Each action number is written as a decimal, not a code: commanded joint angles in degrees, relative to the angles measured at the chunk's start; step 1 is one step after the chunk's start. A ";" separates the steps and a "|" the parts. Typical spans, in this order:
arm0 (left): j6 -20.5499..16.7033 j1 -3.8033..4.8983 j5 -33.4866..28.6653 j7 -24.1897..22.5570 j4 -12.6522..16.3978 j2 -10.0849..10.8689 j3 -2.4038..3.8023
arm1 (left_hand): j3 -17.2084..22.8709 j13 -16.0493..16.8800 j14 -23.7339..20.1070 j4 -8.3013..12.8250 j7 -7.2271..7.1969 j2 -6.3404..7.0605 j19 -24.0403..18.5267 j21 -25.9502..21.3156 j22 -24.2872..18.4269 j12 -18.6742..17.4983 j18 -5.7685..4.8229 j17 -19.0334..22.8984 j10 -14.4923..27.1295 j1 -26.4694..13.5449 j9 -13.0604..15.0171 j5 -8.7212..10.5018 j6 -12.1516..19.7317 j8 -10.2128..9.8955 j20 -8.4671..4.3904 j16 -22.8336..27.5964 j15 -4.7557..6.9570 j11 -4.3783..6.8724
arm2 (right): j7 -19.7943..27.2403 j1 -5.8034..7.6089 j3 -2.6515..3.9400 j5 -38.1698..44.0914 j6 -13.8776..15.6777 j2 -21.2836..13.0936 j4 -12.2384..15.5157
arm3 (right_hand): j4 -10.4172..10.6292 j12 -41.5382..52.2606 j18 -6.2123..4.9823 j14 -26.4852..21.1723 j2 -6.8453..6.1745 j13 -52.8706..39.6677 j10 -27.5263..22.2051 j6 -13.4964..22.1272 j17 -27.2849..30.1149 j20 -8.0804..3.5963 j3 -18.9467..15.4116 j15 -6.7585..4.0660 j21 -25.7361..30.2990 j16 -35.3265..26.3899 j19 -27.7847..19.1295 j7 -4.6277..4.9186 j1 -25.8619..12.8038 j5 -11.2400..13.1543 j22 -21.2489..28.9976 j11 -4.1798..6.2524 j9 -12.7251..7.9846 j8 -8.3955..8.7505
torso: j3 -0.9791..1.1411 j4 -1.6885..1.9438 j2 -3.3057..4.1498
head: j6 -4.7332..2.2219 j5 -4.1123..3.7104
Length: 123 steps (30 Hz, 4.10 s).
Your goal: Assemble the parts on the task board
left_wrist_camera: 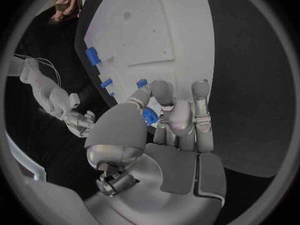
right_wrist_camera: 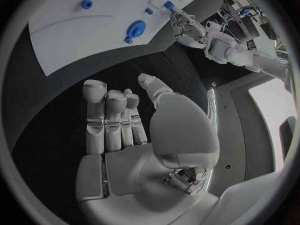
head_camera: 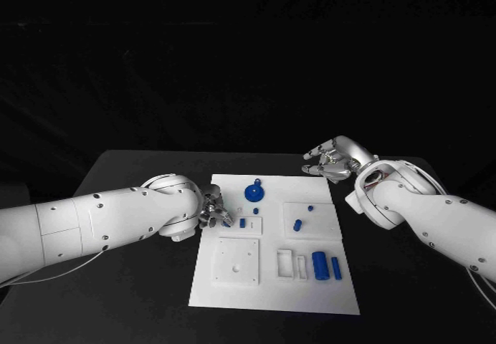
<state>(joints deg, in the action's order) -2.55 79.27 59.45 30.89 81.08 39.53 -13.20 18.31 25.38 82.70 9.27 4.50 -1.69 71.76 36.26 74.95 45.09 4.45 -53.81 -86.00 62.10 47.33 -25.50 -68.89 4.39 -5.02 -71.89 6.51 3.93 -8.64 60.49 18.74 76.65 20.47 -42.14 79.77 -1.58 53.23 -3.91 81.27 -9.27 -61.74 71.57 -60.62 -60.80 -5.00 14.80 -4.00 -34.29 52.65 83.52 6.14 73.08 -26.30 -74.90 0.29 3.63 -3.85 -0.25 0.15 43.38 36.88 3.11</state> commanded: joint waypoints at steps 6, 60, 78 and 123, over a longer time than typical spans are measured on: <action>3.70 -0.88 0.22 1.28 0.10 -0.12 -0.71 | 1.66 0.08 -0.03 1.41 -7.52 -0.52 -0.10 0.45 1.02 0.31 0.55 -0.06 -0.58 -0.07 0.02 -0.13 -11.90 -0.20 0.56 -0.23 0.15 1.76 | 0.44 -0.06 0.03 0.06 -0.53 0.03 0.03 | -0.11 -0.10 -0.96 -0.26 -0.14 -0.01 -0.24 0.28 0.08 -0.02 0.35 -0.01 0.00 -0.26 0.16 -0.04 -0.58 -0.38 -4.22 0.05 -0.09 0.33 | 0.02 -0.01 0.00 | 0.03 -0.03; 3.59 -0.88 -1.41 0.85 -0.59 -1.23 -0.71 | -5.33 0.49 -0.07 -7.04 -7.99 0.63 0.14 -0.13 0.98 0.71 0.27 -0.08 -0.58 -3.55 0.74 10.59 -12.36 -0.16 0.47 -0.18 0.20 1.80 | 0.48 -0.07 0.03 0.05 -0.48 0.05 0.00 | -0.18 -0.12 -0.96 -0.25 -0.15 -0.01 -0.25 0.28 0.08 -0.03 0.44 -0.01 0.07 -0.27 0.17 -0.03 -0.62 -0.73 -4.21 0.05 -0.08 0.32 | 0.00 -0.01 0.00 | 0.06 -0.17; 3.10 -0.88 -0.97 0.33 0.88 0.42 -0.53 | -3.83 -0.03 -0.29 -22.80 -8.05 12.18 0.09 -0.44 0.99 0.67 0.06 0.17 -0.59 0.40 0.85 21.02 -13.62 -0.19 0.28 0.10 0.22 1.80 | 0.51 -0.32 0.03 0.05 -0.44 -0.08 -0.08 | -0.31 -0.30 -0.98 -0.31 -0.28 0.12 -0.35 0.56 0.19 -0.02 0.44 0.00 0.24 -0.42 0.14 0.03 -0.67 -0.94 -4.17 0.03 -0.10 0.35 | -0.13 0.01 0.01 | -0.03 -0.57; -14.27 2.52 14.68 -28.04 1.23 -1.19 1.42 | -2.36 -22.00 -10.78 -2.46 1.89 7.23 -5.23 -20.90 -9.21 -41.60 0.47 30.06 16.68 19.06 -42.06 17.16 5.27 -0.58 3.01 32.25 -5.88 -8.35 | 0.64 -0.67 0.03 -0.26 -0.23 0.11 -0.93 | -0.47 -0.44 -1.02 -0.37 -0.24 0.27 -0.41 0.86 0.38 0.03 0.30 0.04 0.51 -0.64 0.11 0.10 -0.67 -0.97 -4.13 -0.03 -0.08 0.31 | -0.07 -0.01 0.07 | -1.00 -1.15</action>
<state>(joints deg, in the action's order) -13.30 81.67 66.93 7.95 82.69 38.64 -11.78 15.76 3.43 71.56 6.80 6.43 5.28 66.45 15.17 65.78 3.68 4.41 -23.71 -69.59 80.97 5.23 -8.58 -63.66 3.77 -2.35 -39.67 0.52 -4.43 -8.57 59.84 18.74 76.48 20.49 -42.08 78.79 -1.77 52.96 -3.91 81.27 -9.50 -61.53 71.57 -60.13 -60.47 -5.00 14.99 -4.00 -33.96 52.36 83.52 6.23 72.85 -27.08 -74.91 0.29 3.60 -3.85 -0.26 0.15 43.42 35.90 2.02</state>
